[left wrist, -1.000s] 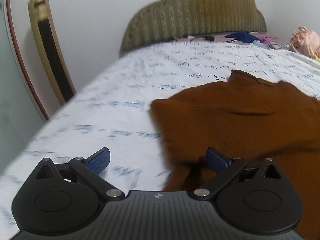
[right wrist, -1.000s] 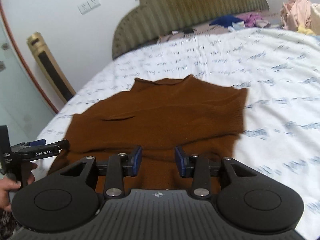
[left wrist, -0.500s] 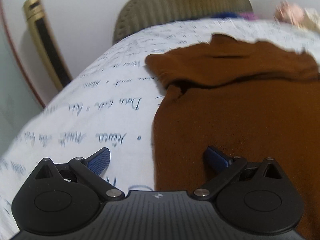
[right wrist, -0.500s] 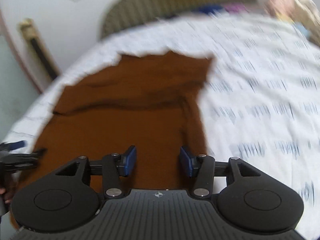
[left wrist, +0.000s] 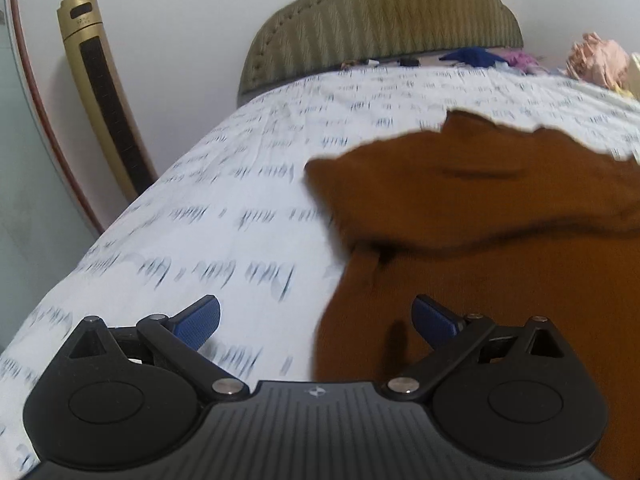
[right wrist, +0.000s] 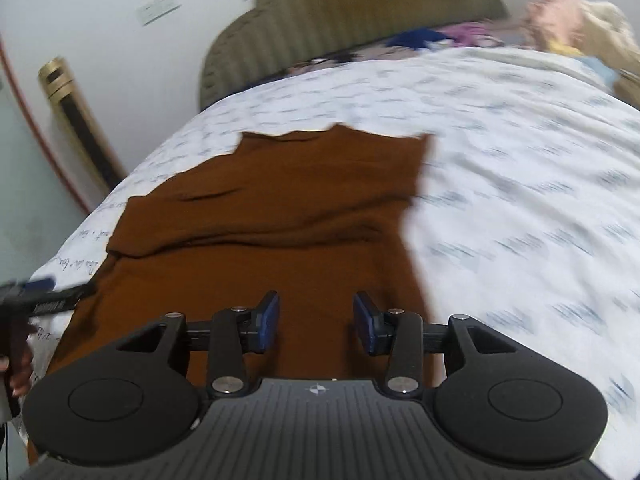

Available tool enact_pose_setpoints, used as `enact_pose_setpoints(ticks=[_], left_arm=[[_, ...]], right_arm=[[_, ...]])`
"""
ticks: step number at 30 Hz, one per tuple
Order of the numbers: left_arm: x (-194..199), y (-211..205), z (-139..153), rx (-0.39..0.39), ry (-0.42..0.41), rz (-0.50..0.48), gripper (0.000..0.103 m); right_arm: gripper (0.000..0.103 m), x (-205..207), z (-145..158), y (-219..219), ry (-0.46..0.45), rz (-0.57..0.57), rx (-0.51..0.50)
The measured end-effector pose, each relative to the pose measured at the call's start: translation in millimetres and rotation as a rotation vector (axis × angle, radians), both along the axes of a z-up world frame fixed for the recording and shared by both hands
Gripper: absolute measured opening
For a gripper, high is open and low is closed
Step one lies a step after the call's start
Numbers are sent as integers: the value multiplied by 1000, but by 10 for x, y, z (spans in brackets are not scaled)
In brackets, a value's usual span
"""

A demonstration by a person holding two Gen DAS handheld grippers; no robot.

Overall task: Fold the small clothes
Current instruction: 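Move both open tools over the sweater toward its hem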

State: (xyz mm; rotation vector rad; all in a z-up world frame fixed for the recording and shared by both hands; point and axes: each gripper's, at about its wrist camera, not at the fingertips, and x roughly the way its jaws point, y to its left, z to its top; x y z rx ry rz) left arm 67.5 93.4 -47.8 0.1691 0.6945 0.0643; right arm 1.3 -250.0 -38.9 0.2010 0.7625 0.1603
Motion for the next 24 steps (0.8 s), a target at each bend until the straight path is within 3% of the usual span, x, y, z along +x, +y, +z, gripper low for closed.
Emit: enact_pose_setpoints(ticks=[5,9,11,12,15,18,19,20,24], left_arm=[[524,-153,-253,39,69,25,103],[577,125,-359,-48,61,78,103],[580,253,-352,-57,62,101,103],[574,269,-347,-60,65,96,103],[510,278,-320,-35,63,100,103],[382,299,-268,-6,64,109,103],[330,306,-249,-4,68,110,103],[271,316,-226,-10,68,105,103],[-5,358,-125,-16,55,98,103]], right_arm=[[40,540,-317,110,72,-31,-77],[36,484,-317,-206,47,-99,-103],[9,447,-311,-414,60,-120,-48],[3,429,-309,-502,70,-140,-23],[3,329,-288,-613,79,-152,18],[28,58,-214,-653,54,-123,59],[50,-53,-166,-654,39,-120,53],[62,-174,-102,-620,17,-116,32],[61,-613,128,-688,-30,-84,33]])
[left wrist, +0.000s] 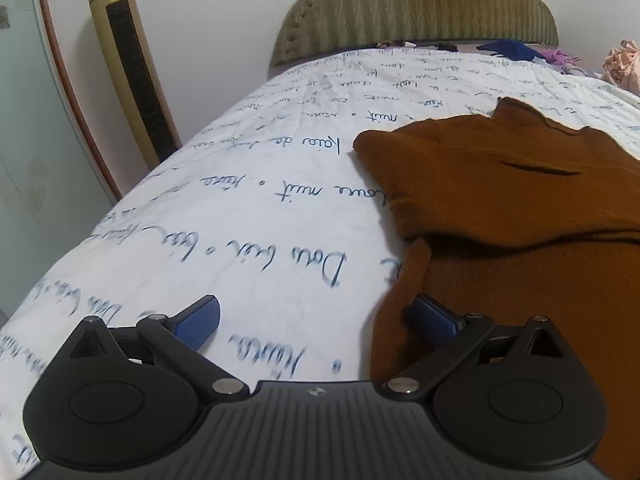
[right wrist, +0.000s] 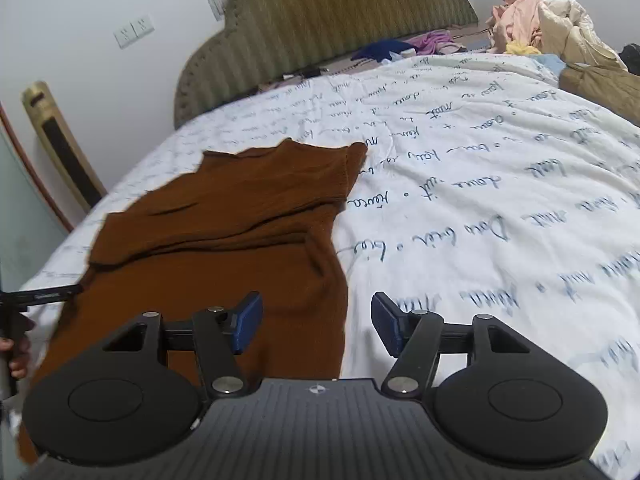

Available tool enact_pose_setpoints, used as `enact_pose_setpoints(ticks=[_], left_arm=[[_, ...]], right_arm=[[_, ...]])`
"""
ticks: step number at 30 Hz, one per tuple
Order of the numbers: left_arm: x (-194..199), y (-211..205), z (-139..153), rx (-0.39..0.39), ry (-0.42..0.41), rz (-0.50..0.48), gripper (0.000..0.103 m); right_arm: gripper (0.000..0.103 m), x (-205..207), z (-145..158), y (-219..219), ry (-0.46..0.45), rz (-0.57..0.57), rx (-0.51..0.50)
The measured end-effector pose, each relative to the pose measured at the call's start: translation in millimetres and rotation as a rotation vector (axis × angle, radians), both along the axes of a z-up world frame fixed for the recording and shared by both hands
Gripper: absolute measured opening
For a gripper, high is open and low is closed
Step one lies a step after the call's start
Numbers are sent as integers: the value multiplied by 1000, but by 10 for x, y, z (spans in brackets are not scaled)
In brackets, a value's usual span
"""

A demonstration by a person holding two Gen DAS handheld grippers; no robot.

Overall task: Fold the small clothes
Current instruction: 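Move both open tools over the sweater toward its hem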

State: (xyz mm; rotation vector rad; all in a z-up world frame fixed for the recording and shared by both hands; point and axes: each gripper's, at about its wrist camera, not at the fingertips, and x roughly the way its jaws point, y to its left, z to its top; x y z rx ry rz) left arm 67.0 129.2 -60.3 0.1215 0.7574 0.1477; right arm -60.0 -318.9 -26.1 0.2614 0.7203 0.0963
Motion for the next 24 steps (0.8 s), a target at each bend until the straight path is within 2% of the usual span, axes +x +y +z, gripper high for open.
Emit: enact_pose_setpoints(ticks=[6,12,18,20,24], left_arm=[[-664,65,121,-8,-3,-58,103],[-1410,324,150,-100,9,-129,103],[-1781,461,58,-203,56,-129,103],[-1840,436,17,-201,73,-126,103],[-1946,387,-9,-151,55,-114,103]], right_arm=[[62,-557,59,-108,67,66,96],[62,-1042,-89,-53,117,95,109],[62,-1246,-196,-47,124,86,158],[62,-1273,-222,-68,130,80,183],[62,-1351,-239,-94,134,74,204]])
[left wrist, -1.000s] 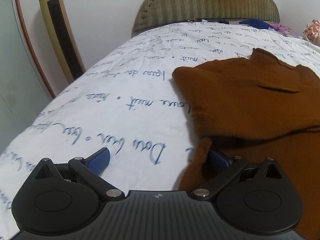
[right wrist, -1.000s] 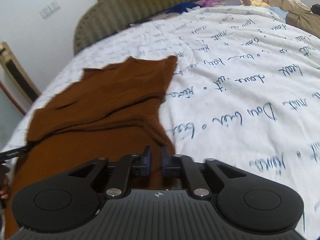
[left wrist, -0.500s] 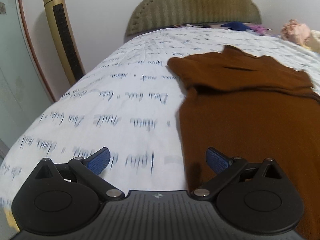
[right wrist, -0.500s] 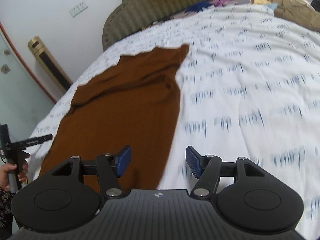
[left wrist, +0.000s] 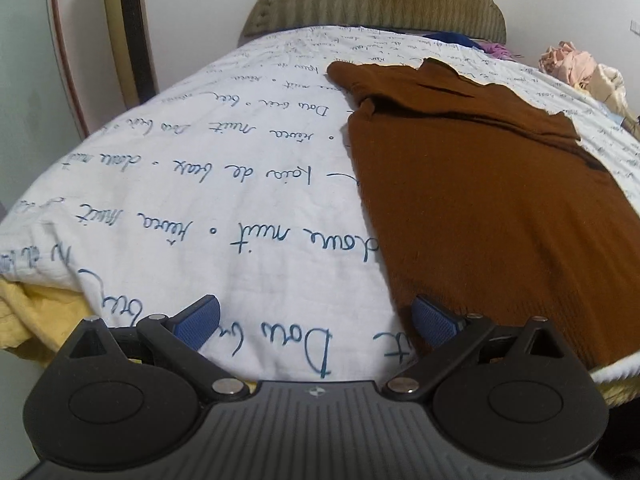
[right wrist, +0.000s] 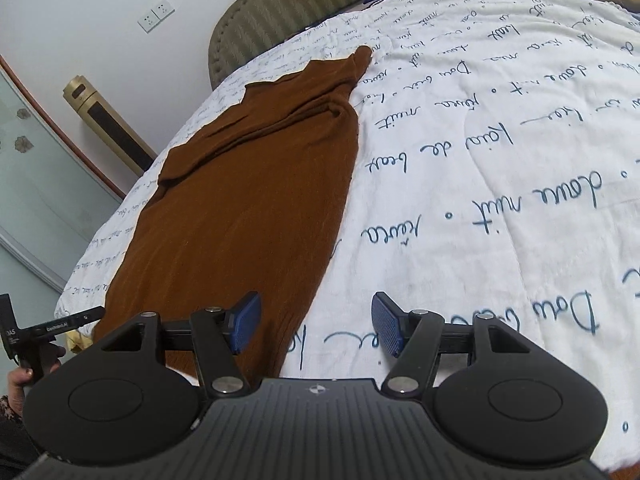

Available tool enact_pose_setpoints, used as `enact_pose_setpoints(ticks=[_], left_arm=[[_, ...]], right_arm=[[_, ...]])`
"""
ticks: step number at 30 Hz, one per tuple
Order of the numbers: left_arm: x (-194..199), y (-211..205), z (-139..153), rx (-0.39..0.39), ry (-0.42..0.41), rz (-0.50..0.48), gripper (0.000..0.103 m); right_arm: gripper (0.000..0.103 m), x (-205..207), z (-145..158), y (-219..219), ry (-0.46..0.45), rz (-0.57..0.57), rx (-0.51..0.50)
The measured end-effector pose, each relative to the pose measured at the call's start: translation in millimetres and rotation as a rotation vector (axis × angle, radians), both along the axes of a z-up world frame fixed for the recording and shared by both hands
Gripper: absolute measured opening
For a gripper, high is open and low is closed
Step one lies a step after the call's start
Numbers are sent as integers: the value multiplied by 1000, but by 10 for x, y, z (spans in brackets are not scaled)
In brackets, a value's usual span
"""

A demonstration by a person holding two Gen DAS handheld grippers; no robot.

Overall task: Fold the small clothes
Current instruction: 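Move both open tools over the sweater toward its hem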

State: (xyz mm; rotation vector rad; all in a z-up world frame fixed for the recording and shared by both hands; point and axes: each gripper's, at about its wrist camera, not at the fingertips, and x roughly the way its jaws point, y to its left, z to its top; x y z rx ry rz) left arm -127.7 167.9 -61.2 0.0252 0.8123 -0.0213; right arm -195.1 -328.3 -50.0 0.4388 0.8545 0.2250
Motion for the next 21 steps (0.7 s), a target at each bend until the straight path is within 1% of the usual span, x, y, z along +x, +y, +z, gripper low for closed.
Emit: enact_pose_setpoints(ticks=[2,5,7,11,14,18,21], left_arm=[[-31,-10,18,20,-10,-1,103],[-77,-47,15,48,-22,-36,103],[-107,-68,23,38,-29,-69,103],[-133,-96,55,-50,-36,-155,103],[-93,-138,12,-99,-25,-214,103],[6,-186,-70,-151,9,-228,103],[53,-217,-51,-205,13,-249,102]], right_arm=[[62,-29,3,-1,0,2,3],[63,-49,3,9,-3,5,9],[64,-42,-5,10,2,10,16],[64,-38,0,42,6,19,13],[64,-31,-5,44,10,25,38],[64,-21,-34,47,13,24,58],[64,-2,-45,53,15,31,73]])
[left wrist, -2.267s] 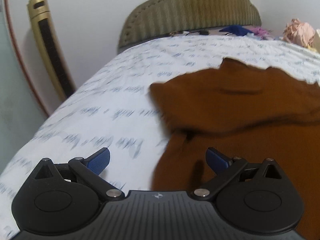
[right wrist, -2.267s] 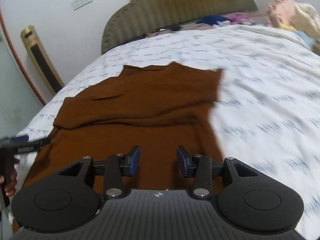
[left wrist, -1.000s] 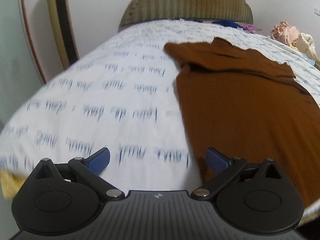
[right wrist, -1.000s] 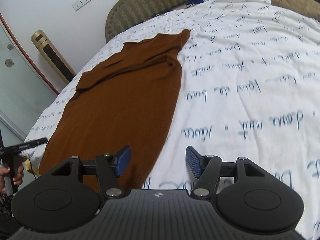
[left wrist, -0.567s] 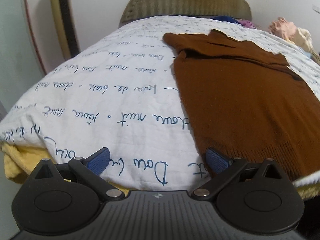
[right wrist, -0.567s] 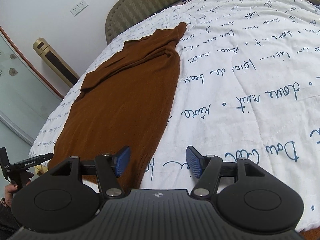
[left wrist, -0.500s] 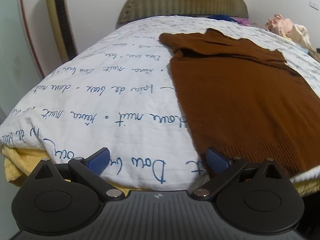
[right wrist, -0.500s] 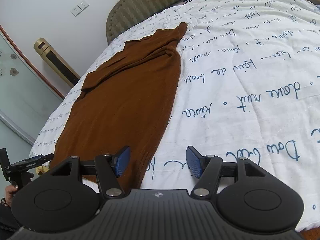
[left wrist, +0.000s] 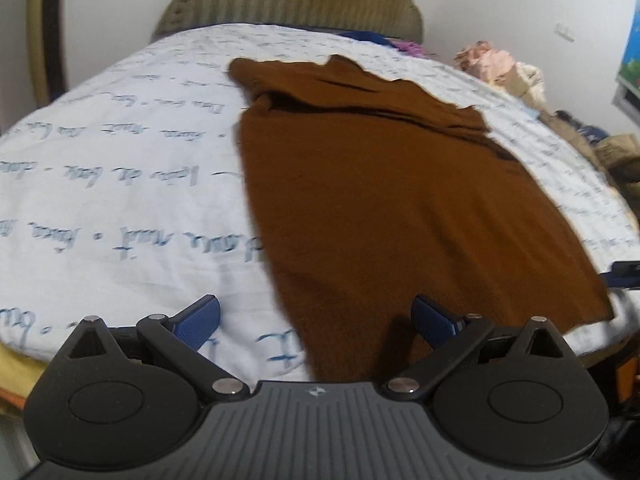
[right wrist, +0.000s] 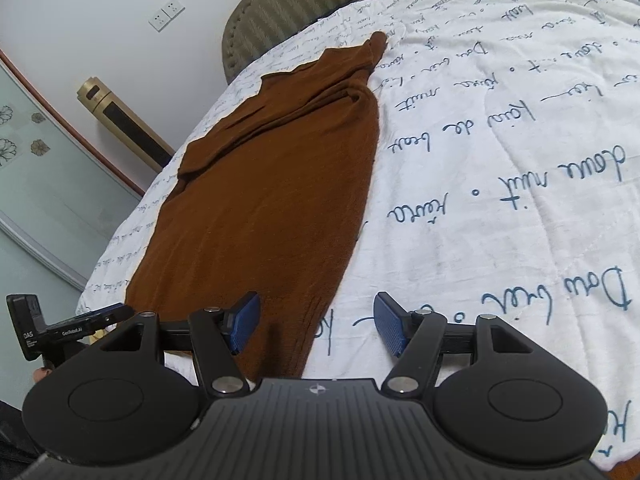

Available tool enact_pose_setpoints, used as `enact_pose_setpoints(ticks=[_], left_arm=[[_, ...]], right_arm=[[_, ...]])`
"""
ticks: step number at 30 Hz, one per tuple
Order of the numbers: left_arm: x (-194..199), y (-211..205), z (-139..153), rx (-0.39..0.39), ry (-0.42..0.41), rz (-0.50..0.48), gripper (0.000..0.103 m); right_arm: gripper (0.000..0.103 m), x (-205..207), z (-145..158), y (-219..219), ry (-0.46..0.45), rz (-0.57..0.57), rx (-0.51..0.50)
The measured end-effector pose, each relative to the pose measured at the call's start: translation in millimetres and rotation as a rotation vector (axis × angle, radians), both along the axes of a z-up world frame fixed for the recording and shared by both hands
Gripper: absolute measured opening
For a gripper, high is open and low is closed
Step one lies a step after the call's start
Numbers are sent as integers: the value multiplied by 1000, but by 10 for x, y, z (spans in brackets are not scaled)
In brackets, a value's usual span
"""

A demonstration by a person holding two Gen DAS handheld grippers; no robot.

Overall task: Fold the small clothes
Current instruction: 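Move both open tools over the sweater toward its hem, then grasp the sweater hem with the left tool while the right tool grasps its side edge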

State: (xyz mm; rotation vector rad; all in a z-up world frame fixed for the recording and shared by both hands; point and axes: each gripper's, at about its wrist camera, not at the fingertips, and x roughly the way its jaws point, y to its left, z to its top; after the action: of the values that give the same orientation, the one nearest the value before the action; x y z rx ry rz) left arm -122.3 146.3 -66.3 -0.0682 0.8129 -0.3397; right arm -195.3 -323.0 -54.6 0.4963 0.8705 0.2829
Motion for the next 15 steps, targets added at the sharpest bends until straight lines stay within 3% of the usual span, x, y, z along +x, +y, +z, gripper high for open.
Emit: enact_pose_setpoints(ticks=[8,12,15], left_arm=[[36,-123,18,-54,22,-50,102],[63,-226,-1,-49,33,-82,86],[65,-267,-1,-40,34,-72,86]], right_arm=[[64,19,-9,-16,3,-6,7],[64,-10,-9,-25,0,-2,15],[64,-17,-12,-37,0,9,29]])
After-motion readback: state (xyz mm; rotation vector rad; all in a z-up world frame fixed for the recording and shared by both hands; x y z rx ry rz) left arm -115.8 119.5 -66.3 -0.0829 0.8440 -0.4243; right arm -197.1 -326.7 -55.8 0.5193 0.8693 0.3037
